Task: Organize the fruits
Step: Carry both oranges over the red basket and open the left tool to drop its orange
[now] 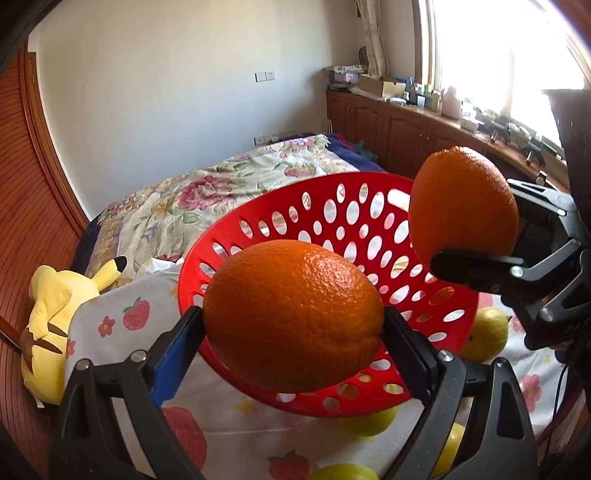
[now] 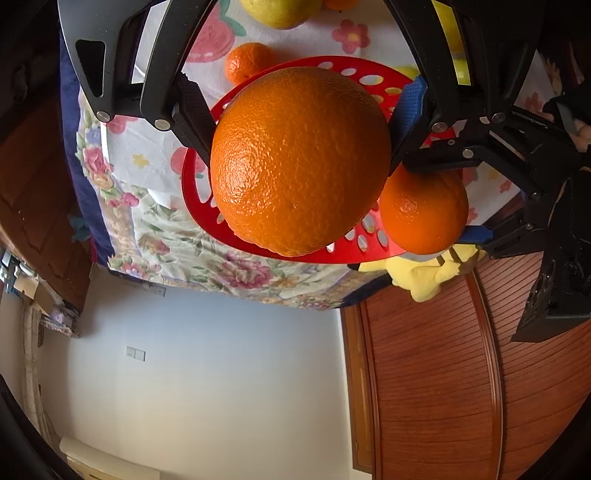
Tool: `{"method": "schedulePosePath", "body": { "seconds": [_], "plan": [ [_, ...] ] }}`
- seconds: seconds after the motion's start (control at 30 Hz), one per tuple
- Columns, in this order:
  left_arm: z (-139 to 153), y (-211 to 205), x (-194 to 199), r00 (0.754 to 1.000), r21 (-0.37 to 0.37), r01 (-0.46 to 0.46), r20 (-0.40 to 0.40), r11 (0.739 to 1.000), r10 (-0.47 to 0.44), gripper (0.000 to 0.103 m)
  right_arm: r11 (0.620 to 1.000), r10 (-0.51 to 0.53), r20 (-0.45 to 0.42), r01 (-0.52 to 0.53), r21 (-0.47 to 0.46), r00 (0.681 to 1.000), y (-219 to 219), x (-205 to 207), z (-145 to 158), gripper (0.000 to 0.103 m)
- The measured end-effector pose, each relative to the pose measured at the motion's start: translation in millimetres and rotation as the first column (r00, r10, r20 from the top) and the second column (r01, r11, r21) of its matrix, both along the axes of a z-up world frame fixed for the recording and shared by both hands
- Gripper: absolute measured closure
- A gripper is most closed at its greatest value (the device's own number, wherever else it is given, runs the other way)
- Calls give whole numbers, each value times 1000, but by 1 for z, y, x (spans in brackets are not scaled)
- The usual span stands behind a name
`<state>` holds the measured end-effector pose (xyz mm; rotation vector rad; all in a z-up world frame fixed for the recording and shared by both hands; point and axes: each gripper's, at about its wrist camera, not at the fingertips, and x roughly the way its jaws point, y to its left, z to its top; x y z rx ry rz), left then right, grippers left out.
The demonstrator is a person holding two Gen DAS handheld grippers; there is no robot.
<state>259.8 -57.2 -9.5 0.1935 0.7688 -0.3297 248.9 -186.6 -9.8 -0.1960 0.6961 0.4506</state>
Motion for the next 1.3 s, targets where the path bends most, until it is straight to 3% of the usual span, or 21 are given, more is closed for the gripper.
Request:
{"method": "schedulePosePath", "body": {
  "seconds": [0.47,0.9,1.17,1.3],
  "plan": [
    [-23,-15,17,997,46,21,-74,999,-18,9,1000,13,-28,-14,-21,1000,4,18,-13,18],
    [19,6,20,999,-33,-34,34,999,35,11,999,6,-76,-10,-44,997,4,24,-23,18],
    [22,28,6,997,-97,-50,56,994,56,11,998,29,-108,-34,-51,994,22,22,-30,18],
    [20,34,-1,996,-95,-54,66,994,60,11,997,41,-120,-49,-63,992,35,21,-33,18]
  ]
}}
